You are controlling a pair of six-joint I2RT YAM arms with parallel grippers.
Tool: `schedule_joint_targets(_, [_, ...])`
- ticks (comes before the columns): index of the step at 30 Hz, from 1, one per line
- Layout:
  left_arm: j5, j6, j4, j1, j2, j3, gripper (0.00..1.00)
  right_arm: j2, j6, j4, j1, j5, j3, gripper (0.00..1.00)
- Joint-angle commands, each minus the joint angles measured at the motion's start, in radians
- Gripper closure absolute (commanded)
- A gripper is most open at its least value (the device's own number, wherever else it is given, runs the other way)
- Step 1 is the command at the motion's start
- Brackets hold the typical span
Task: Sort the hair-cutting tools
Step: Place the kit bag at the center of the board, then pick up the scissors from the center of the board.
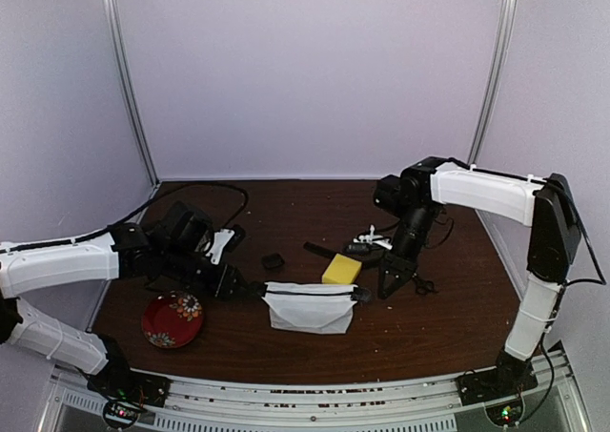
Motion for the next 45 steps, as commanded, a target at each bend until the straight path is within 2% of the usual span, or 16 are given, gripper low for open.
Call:
schedule_joint_targets(1, [-0.074,0.056,-0.059,0.006,-0.056,0.083,0.66,-0.141,0.001,0.039,-0.047,0.028,-0.026,0.77])
schedule_joint_targets(8, [-0.213,0.245,-0.101,0.006,-0.130,0.294,0.51,-0.318,0.052,0.172,-0.084,0.257,-0.069,0.70])
schedule_joint_targets(10, [-0.278,0.302,-0.093,0.006,-0.135,0.376,0.38,-0.364,0.081,0.229,-0.090,0.363,-0.074,0.68])
schedule_joint_targets(12, [-0.386,0.319,-0.047,0.006,-0.137,0.436,0.09,-0.412,0.109,0.297,-0.101,0.473,-0.075,0.66])
schedule_joint_targets(13, [-0.453,0.309,-0.014,0.008,-0.134,0.456,0.03,-0.452,0.121,0.339,-0.107,0.544,-0.081,0.63])
schedule_joint_targets(14, [-0.531,0.282,0.020,0.008,-0.129,0.465,0.02,-0.472,0.141,0.399,-0.110,0.615,-0.096,0.56])
schedule_joint_targets(15, [-0.644,0.246,0.050,0.008,-0.122,0.465,0.02,-0.518,0.157,0.463,-0.118,0.677,-0.115,0.43])
schedule_joint_targets(17, [-0.675,0.249,0.115,0.022,-0.085,0.454,0.02,-0.585,0.183,0.607,-0.146,0.715,-0.178,0.04])
schedule_joint_targets(18, [-0.653,0.290,0.136,0.025,-0.055,0.462,0.02,-0.603,0.201,0.675,-0.167,0.708,-0.222,0.00])
schedule_joint_targets(21, [-0.666,0.384,0.153,0.026,0.032,0.486,0.02,-0.605,0.169,0.771,-0.205,0.656,-0.324,0.01])
schedule_joint_targets(23, [-0.692,0.420,0.198,0.031,0.062,0.453,0.02,-0.537,0.133,0.737,-0.205,0.666,-0.330,0.12])
schedule_joint_targets(26, [-0.632,0.437,0.282,0.044,0.038,0.339,0.02,-0.421,0.093,0.636,-0.205,0.660,-0.305,0.30])
schedule_joint_targets(30, [-0.676,0.363,0.338,0.046,-0.022,0.251,0.02,-0.274,0.083,0.545,-0.205,0.634,-0.292,0.47])
schedule_joint_targets(33, [-0.750,0.319,0.312,0.046,-0.013,0.255,0.02,-0.198,0.091,0.528,-0.205,0.646,-0.292,0.48])
schedule_joint_targets(37, [-0.751,0.413,0.116,0.046,0.045,0.405,0.02,-0.098,0.102,0.515,-0.211,0.668,-0.269,0.49])
schedule_joint_targets(45, [-0.710,0.511,0.138,0.046,-0.016,0.378,0.07,0.026,0.124,0.488,-0.224,0.647,-0.216,0.55])
